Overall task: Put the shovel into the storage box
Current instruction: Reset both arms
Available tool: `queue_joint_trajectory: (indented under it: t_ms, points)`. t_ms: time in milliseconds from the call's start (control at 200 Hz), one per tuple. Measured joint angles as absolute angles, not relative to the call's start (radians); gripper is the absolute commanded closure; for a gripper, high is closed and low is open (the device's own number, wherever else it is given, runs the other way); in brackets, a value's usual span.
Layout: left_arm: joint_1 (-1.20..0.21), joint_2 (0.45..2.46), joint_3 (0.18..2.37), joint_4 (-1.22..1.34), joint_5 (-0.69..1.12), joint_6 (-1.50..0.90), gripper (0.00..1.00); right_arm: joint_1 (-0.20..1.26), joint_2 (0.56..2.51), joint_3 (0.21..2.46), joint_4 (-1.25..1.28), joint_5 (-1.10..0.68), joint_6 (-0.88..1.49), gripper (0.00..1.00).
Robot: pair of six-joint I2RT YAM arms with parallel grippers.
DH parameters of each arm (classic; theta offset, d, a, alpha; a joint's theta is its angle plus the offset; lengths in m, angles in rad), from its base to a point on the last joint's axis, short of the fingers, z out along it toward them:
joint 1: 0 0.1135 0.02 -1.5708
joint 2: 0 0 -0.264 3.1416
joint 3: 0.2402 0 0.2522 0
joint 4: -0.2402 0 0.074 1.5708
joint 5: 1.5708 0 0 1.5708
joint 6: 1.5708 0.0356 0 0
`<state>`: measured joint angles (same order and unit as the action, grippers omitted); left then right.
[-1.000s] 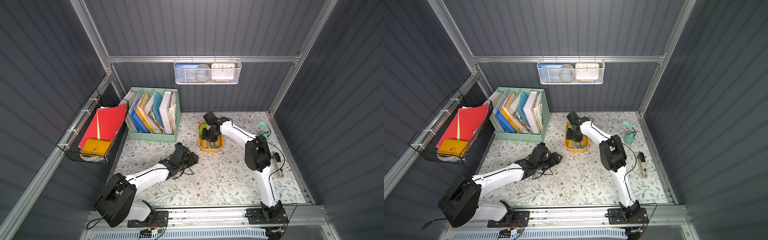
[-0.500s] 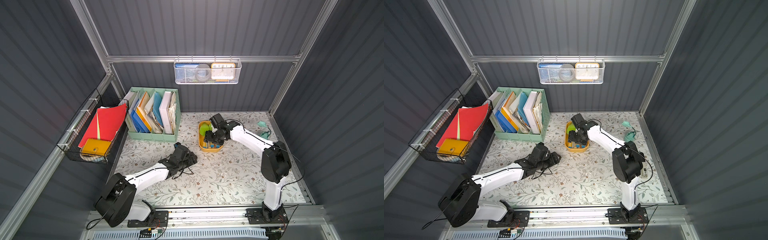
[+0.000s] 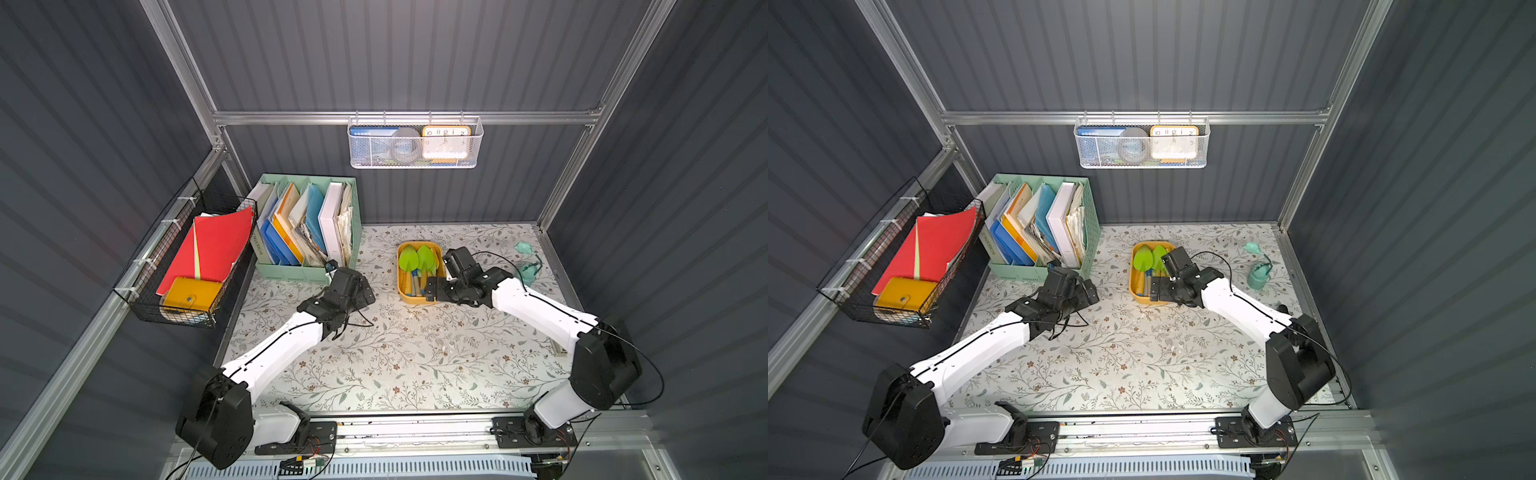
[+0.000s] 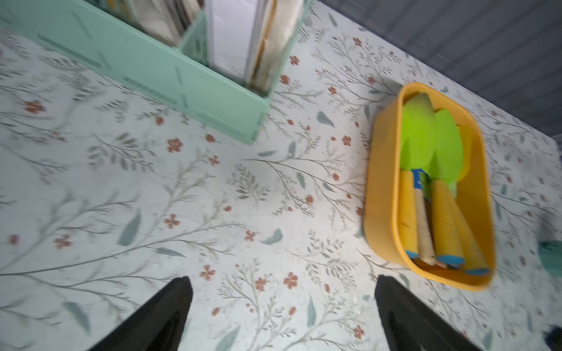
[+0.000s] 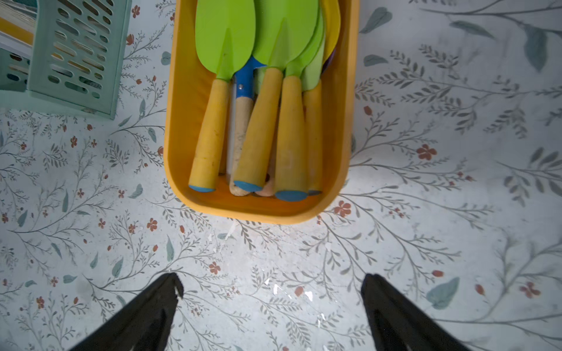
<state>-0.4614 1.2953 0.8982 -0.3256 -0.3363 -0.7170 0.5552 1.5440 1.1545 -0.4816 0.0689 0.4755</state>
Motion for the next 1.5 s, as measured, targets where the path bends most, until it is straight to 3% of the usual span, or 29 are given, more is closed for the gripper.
queue_joint_trajectory:
  t_ms: [330, 490, 660, 840, 1121, 1351, 1501]
  points:
    - [-0.338, 1.056, 0.703, -0.151, -0.594, -0.468, 0.0, 0.529, 1.197, 0.795, -0.187, 0.414, 0.34, 0.01]
    - [-0.152, 1.079, 0.651, -0.034, -0.595, -0.359, 0.0, 0.465, 1.065, 0.583, 0.015, 0.558, 0.278, 0.01]
    - [0.009, 1.222, 0.596, 0.133, -0.549, -0.331, 0.0, 0.366, 1.043, 0.514, 0.117, 0.652, 0.25, 0.01]
    - [0.019, 1.419, 0.538, 0.392, -0.53, -0.317, 0.0, 0.315, 1.11, 0.44, 0.279, 0.743, 0.169, 0.01]
    - [0.019, 1.539, 0.464, 0.788, -0.49, -0.246, 0.0, 0.274, 1.224, 0.299, 0.598, 0.725, 0.084, 0.01]
    - [0.019, 1.69, 0.435, 1.052, -0.435, -0.179, 0.0, 0.19, 1.441, 0.28, 0.916, 0.594, 0.006, 0.01]
    - [0.019, 1.711, 0.435, 1.085, -0.397, -0.159, 0.0, 0.105, 1.597, 0.27, 1.106, 0.477, 0.005, 0.01]
